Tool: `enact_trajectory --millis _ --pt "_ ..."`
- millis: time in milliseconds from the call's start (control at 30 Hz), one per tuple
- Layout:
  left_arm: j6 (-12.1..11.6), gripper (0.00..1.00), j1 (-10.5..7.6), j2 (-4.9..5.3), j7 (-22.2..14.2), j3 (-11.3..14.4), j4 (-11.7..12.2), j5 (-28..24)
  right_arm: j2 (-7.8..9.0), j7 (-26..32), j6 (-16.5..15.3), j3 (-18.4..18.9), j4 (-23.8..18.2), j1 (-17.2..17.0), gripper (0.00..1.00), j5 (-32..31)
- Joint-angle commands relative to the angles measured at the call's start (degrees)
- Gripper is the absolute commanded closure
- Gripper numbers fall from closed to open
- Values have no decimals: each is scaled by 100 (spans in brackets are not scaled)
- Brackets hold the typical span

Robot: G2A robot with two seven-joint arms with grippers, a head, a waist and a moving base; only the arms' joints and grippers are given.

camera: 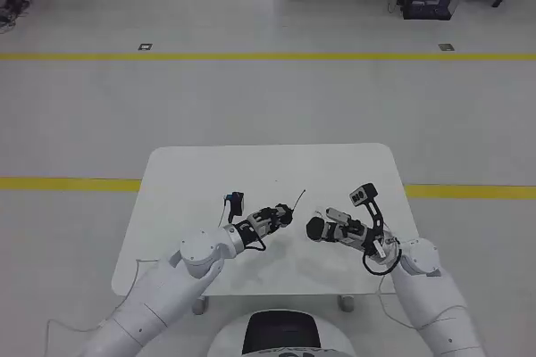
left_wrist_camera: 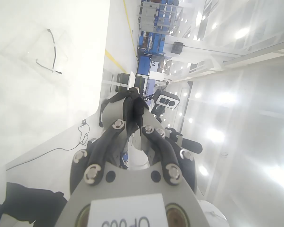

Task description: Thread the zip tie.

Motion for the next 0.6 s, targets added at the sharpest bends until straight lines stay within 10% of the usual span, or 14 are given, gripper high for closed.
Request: enact_trajectory --millis 0,567 --pt "0 100 0 0 0 0 0 0 -1 -48 45 -20 -11 -5 0 -3" --pt "0 100 0 0 0 0 0 0 47 431 699 -161 742 281 0 622"
